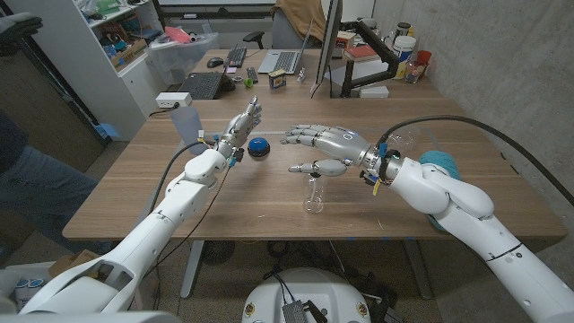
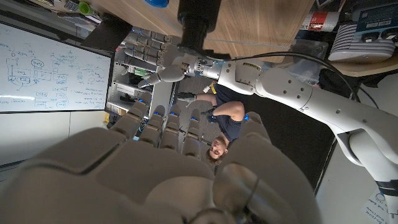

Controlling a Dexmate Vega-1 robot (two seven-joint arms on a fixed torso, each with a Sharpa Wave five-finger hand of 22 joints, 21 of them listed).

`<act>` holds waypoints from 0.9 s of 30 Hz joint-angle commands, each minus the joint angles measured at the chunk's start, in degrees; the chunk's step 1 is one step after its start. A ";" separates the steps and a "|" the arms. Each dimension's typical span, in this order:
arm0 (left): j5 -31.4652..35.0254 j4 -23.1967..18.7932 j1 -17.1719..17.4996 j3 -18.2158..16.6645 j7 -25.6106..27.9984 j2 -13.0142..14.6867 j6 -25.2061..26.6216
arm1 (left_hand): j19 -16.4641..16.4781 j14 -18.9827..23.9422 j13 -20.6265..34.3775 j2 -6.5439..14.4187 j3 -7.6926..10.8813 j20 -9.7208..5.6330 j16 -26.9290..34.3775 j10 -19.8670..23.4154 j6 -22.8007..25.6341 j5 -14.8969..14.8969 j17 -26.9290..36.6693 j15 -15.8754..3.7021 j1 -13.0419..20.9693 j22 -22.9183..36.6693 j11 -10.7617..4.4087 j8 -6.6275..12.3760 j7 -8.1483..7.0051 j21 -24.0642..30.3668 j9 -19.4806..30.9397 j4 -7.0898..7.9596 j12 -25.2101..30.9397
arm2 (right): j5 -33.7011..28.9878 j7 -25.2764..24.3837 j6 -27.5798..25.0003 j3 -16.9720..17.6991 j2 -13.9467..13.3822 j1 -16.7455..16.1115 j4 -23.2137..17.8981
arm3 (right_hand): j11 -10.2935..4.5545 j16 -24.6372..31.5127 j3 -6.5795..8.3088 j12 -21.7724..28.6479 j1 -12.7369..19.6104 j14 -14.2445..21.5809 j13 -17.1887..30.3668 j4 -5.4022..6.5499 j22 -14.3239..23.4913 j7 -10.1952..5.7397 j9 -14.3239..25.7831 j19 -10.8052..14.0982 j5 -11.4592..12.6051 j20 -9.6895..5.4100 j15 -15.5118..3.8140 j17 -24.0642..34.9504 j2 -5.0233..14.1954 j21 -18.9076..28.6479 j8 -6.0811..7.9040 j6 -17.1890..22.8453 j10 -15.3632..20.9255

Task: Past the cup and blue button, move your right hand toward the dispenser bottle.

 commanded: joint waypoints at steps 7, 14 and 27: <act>0.15 1.73 -1.15 0.17 -0.83 -0.55 -0.03 | -0.15 -0.02 0.23 -0.04 -0.40 0.46 0.28 -0.07 0.37 -0.22 0.21 0.35 0.69 0.13 -0.12 0.28 -0.07 0.25 0.15 0.07 0.24 | -4.22 -0.96 -3.50 -2.18 -1.63 0.53 -1.10 | 0.17 0.04 0.41 0.06 0.57 -0.06 0.19 -0.33 0.35 -0.26 0.12 -0.16 0.38 -0.15 -0.05 0.09 0.05 0.22 -0.14 0.27 -0.12; 0.17 2.64 -1.60 0.36 -1.35 -0.95 -0.08 | -0.14 -0.02 0.23 -0.02 -0.46 0.48 0.29 -0.04 0.37 -0.23 0.21 0.34 0.73 0.13 -0.16 0.28 -0.05 0.26 0.15 0.08 0.25 | -6.59 -1.58 -5.00 -3.03 -2.36 0.45 -1.84 | 0.10 0.07 0.46 0.07 0.68 0.00 0.19 -0.37 0.35 -0.37 0.12 -0.13 0.38 -0.18 -0.13 0.09 0.10 0.25 -0.13 0.29 -0.13; 0.39 3.69 -2.25 0.50 -1.77 -1.51 0.04 | -0.16 -0.02 0.23 0.03 -0.55 0.52 0.29 -0.04 0.42 -0.25 0.21 0.30 0.79 0.13 -0.15 0.29 -0.01 0.26 0.15 0.08 0.26 | -5.08 -0.07 -4.86 -4.69 -3.94 2.12 -1.15 | 0.11 0.21 0.45 0.19 0.70 0.30 0.19 -0.35 0.35 -0.57 0.13 -0.06 0.36 -0.25 -0.21 0.11 0.09 0.30 -0.04 0.57 0.11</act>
